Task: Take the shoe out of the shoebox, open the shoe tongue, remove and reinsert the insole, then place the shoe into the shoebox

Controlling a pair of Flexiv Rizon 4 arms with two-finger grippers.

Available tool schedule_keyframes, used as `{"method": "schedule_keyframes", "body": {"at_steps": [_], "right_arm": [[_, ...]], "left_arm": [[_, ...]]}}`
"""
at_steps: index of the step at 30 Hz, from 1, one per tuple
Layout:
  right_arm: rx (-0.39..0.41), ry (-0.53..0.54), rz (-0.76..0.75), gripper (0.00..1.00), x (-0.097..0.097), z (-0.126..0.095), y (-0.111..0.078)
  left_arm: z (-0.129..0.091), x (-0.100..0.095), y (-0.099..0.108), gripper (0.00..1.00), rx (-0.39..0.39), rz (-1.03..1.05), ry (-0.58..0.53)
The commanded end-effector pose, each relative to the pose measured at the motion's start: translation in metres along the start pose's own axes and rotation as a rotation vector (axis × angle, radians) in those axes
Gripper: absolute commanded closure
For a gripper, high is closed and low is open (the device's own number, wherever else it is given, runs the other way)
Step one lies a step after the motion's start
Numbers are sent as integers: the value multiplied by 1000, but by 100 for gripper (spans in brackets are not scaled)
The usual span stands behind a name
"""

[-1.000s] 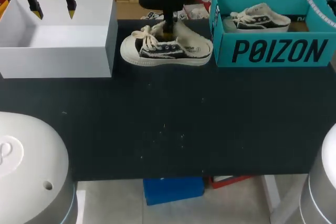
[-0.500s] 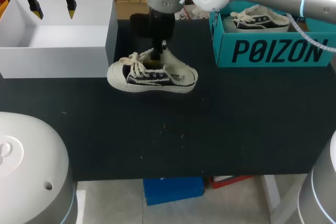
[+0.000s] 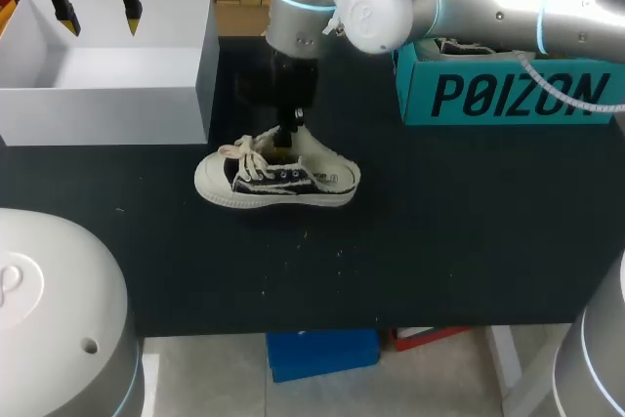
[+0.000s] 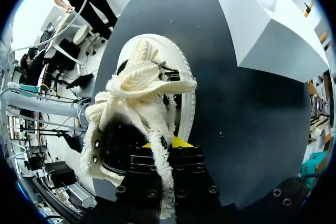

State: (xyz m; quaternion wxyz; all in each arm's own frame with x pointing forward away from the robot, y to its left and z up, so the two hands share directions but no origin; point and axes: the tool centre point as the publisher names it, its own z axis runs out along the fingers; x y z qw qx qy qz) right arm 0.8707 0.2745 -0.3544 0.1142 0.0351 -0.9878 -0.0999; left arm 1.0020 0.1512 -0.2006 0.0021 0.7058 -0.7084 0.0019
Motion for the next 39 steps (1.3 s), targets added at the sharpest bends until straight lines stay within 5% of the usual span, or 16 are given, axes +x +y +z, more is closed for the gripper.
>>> {"method": "schedule_keyframes", "body": {"at_steps": [1, 19, 20, 21, 22, 34, 39], "right_arm": [[-4, 26, 3, 100, -1, 12, 1], [72, 28, 67, 100, 0, 34, -8], [69, 22, 78, 82, 0, 35, -8], [75, 17, 85, 54, 0, 34, -9], [83, 13, 91, 0, 0, 32, -10], [88, -116, 116, 0, 3, -40, -7], [15, -203, 89, 0, 8, -65, -4]], "left_arm": [[-1, 1, 1, 0, -2, -2, -4], [-1, 1, 1, 0, -2, -2, -4], [-1, 1, 1, 0, -2, -2, -4], [-1, 1, 1, 0, -2, -2, -4], [-1, 1, 1, 0, -2, -2, -4], [-1, 1, 1, 0, -2, -2, -4], [-1, 1, 1, 0, -2, -2, -4]]}}
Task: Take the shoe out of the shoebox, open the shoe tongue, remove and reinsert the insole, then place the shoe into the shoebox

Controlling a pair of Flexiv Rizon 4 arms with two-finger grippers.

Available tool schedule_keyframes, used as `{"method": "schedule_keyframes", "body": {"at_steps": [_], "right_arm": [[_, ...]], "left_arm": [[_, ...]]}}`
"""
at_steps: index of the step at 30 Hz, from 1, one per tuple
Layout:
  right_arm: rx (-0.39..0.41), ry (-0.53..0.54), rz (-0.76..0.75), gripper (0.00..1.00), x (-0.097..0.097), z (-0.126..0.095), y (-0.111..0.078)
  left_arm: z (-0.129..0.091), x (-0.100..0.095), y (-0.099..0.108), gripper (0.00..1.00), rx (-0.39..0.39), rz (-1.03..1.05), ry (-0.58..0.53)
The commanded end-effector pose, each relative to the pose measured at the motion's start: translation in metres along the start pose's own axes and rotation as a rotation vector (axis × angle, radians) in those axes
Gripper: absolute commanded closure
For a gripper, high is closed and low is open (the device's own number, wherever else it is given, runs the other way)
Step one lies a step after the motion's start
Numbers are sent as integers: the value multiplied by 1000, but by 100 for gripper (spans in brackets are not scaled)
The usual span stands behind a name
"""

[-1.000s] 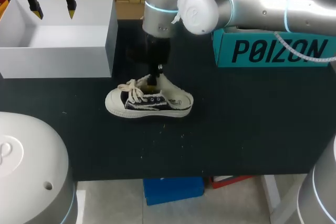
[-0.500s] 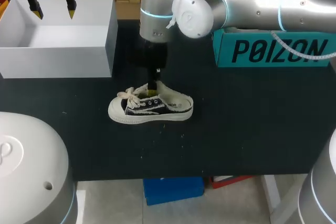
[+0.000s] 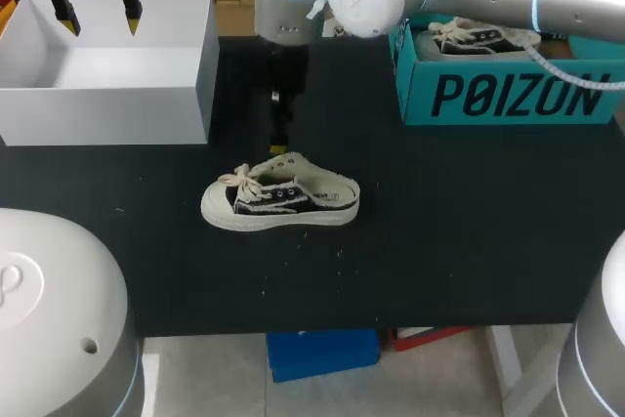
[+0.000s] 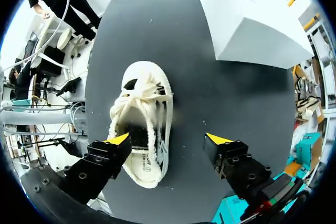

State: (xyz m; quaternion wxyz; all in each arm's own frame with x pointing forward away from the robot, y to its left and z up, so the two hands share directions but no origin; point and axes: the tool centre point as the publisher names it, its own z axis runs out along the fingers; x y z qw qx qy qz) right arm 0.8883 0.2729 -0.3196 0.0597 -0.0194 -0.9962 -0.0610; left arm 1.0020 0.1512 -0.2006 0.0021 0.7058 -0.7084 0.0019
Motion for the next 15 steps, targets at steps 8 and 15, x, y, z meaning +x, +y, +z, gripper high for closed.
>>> {"method": "schedule_keyframes", "body": {"at_steps": [8, 15], "right_arm": [[-268, -190, -36, 0, 18, -45, -19], [-396, -190, -77, 0, 24, -48, -33]], "left_arm": [[-1, 1, 1, 0, -2, -2, -4], [-1, 1, 1, 0, -2, -2, -4]]}}
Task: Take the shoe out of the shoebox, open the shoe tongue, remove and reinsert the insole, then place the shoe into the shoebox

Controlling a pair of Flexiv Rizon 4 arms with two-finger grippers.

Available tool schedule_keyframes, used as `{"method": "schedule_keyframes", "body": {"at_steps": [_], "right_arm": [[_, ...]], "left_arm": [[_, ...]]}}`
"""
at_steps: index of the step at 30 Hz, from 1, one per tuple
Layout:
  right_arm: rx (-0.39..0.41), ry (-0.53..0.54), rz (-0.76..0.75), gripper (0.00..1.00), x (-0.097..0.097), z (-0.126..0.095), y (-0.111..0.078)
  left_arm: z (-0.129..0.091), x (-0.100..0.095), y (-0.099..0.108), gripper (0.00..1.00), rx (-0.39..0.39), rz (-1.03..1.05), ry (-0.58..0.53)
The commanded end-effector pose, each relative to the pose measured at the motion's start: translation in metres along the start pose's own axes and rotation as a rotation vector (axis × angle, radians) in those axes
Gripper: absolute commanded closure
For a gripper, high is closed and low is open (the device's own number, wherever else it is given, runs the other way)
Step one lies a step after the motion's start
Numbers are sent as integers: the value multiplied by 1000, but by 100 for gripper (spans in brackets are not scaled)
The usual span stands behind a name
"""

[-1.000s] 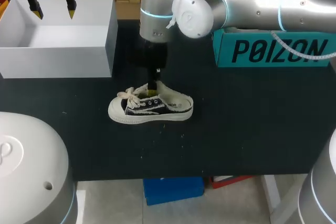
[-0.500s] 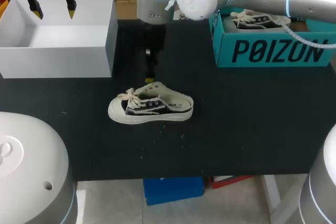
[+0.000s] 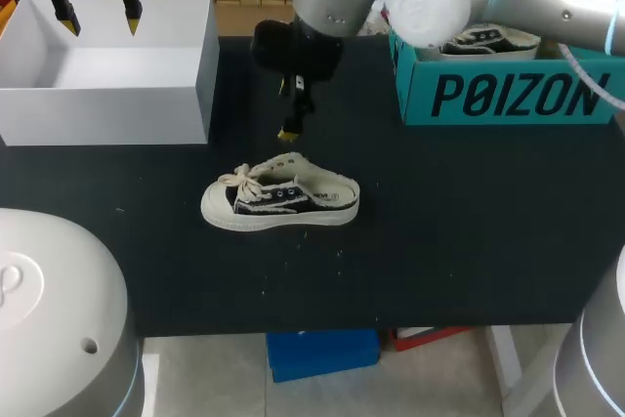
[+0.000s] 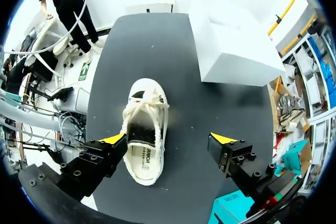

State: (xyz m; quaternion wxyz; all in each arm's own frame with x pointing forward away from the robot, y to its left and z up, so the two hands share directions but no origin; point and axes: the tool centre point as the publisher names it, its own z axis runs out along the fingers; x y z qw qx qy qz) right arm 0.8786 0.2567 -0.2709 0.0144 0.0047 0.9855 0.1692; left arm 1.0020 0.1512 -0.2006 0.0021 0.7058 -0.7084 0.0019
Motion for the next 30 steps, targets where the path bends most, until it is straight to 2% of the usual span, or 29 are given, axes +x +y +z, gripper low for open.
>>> {"method": "schedule_keyframes", "body": {"at_steps": [1, 3, 27, 30], "right_arm": [[-179, -48, -32, 0, 10, -7, -23], [-183, -26, -37, 0, 11, -10, -29], [-183, -26, -37, 0, 11, -10, -29], [-270, 4, -23, 0, 15, -17, -72]], "left_arm": [[-1, 1, 1, 0, -2, -2, -4], [-1, 1, 1, 0, -2, -2, -4], [-1, 1, 1, 0, -2, -2, -4], [-1, 1, 1, 0, -2, -2, -4]]}}
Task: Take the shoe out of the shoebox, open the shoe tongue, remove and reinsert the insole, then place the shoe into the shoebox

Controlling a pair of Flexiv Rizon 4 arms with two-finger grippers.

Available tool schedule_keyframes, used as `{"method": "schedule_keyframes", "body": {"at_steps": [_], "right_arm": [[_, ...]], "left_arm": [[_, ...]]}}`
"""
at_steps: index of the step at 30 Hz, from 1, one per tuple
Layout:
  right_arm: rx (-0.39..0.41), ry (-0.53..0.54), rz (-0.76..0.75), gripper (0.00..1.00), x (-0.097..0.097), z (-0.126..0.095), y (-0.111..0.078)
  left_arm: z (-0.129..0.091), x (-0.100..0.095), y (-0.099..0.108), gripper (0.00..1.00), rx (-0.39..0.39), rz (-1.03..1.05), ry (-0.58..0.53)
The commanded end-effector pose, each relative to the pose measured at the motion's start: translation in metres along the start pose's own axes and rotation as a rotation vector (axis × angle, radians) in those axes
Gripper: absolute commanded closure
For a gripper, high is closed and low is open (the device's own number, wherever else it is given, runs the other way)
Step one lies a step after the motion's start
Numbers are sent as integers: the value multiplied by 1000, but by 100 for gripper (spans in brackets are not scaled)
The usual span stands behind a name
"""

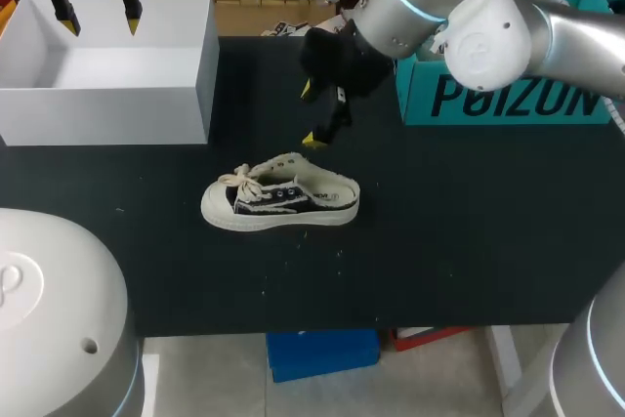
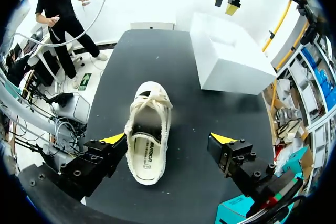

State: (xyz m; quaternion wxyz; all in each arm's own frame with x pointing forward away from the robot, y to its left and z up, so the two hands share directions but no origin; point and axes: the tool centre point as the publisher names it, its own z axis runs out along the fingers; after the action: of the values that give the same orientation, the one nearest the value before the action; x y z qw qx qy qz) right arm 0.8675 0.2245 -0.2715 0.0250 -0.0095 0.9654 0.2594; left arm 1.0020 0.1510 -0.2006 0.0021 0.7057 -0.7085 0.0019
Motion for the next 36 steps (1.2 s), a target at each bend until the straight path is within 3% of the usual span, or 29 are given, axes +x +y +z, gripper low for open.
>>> {"method": "schedule_keyframes", "body": {"at_steps": [1, 4, 8, 36], "right_arm": [[-86, 30, -10, 0, 8, -18, -50], [-109, 36, -10, 0, 15, -28, -75], [-134, 27, 0, 0, 25, -28, -92], [-134, 27, 0, 0, 25, -28, -92]], "left_arm": [[-1, 1, 1, 0, -2, -2, -4], [-1, 1, 1, 0, -2, -2, -4], [-1, 1, 1, 0, -2, -2, -4], [-1, 1, 1, 0, -2, -2, -4]]}}
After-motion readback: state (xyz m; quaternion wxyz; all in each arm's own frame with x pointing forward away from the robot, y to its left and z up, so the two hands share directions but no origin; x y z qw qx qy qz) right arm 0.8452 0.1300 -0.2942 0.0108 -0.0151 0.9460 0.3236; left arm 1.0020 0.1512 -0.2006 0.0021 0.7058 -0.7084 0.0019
